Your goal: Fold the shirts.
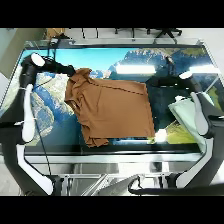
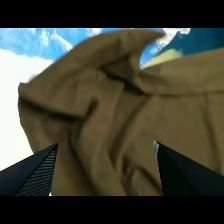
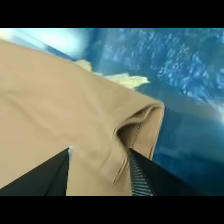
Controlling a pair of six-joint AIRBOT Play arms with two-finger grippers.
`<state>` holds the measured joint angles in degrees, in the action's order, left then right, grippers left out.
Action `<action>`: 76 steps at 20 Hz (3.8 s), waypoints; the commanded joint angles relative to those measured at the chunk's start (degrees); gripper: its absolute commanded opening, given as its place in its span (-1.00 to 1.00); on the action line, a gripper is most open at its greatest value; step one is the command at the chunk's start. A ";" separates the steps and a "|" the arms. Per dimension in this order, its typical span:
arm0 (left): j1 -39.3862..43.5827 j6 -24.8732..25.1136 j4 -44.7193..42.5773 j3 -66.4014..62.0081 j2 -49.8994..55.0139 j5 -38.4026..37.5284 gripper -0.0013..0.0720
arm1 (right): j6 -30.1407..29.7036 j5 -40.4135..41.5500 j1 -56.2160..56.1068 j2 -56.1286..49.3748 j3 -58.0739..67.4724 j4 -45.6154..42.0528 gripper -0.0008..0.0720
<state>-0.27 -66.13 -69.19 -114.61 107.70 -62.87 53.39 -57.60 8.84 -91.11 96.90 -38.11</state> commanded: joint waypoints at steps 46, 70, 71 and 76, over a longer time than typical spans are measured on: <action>-30.34 -0.87 41.11 3.34 -63.76 -0.98 -0.92 | -4.50 -4.42 10.64 47.21 15.39 18.49 -0.93; -7.54 2.58 25.16 8.41 14.75 -4.98 -0.90 | -7.17 12.50 -2.93 -7.89 -4.15 1.27 -0.92; -8.50 2.58 28.00 4.83 16.46 -6.51 -0.90 | -7.19 12.85 -2.84 -8.20 -3.43 1.22 -0.90; -13.35 0.98 31.19 -5.49 13.70 -14.12 0.88 | -6.05 6.75 -0.76 -3.21 0.52 0.04 0.04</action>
<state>-11.03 -64.01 -40.14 -115.28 121.67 -72.23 46.24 -48.40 6.92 -96.14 95.88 -36.99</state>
